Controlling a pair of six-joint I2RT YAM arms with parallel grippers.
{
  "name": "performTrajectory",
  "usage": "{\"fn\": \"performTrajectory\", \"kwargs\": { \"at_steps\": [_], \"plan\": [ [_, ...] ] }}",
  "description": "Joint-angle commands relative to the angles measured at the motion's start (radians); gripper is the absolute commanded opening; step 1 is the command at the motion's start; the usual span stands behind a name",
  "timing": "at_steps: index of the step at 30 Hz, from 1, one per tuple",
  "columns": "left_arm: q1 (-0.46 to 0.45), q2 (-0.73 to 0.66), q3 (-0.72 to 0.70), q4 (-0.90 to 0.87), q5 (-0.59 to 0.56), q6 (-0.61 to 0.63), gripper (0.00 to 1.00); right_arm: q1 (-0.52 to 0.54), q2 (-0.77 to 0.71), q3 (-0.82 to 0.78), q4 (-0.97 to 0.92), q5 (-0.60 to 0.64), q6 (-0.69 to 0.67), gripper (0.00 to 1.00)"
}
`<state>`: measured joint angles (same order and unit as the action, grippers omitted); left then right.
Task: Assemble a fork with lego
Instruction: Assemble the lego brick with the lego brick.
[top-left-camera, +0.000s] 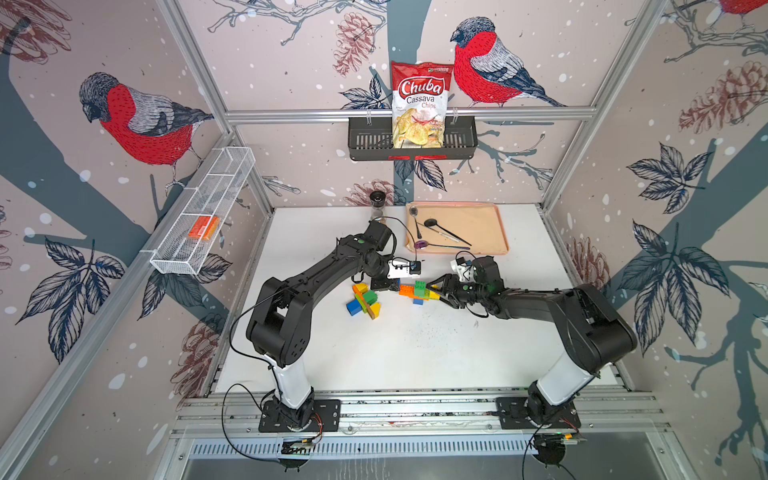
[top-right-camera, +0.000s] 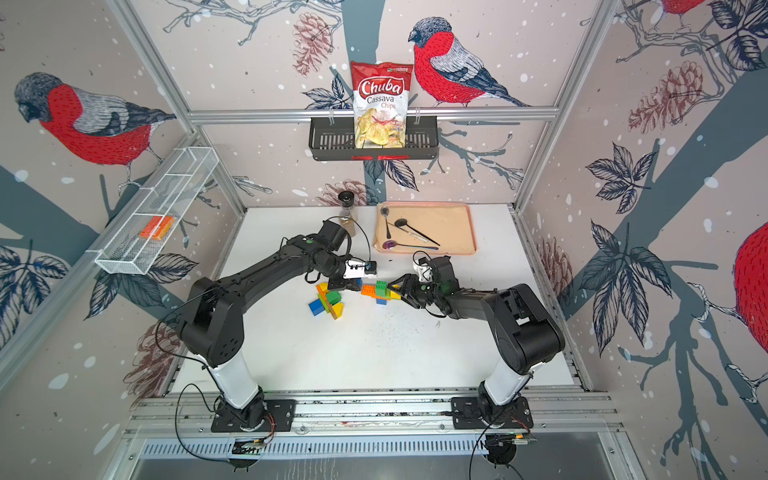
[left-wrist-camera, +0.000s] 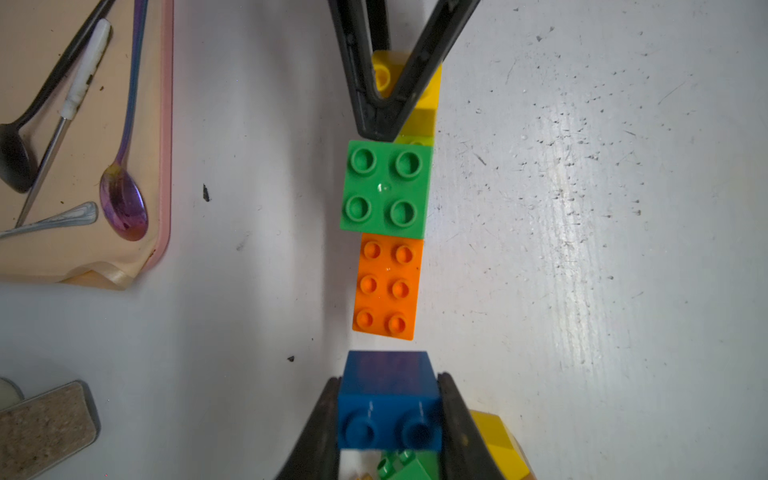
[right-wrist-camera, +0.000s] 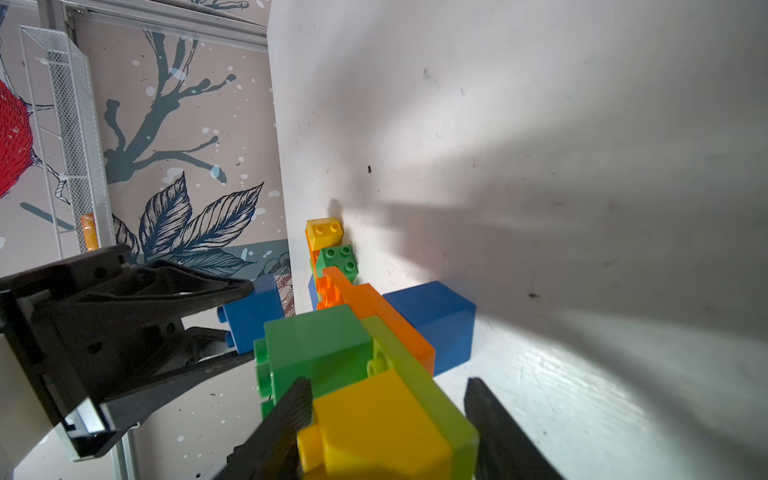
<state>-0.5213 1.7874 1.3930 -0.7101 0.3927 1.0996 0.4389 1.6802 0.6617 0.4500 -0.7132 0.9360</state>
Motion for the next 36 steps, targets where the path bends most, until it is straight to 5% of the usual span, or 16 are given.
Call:
{"fn": "performTrajectory", "kwargs": {
  "at_steps": [1, 19, 36],
  "plan": [
    [-0.01, 0.007, 0.013, -0.027, 0.029, 0.012, 0.0, -0.002, 0.01, 0.02, -0.034, -0.012, -0.041, 0.6],
    [-0.051, 0.091, 0.079, -0.061, 0.024, -0.011, 0.0, -0.007, 0.007, 0.062, -0.142, 0.002, -0.118, 0.6],
    [-0.053, 0.089, 0.0, 0.018, 0.005, -0.08, 0.0, 0.014, 0.003, 0.076, -0.177, 0.031, -0.132, 0.6]
  ]
}}
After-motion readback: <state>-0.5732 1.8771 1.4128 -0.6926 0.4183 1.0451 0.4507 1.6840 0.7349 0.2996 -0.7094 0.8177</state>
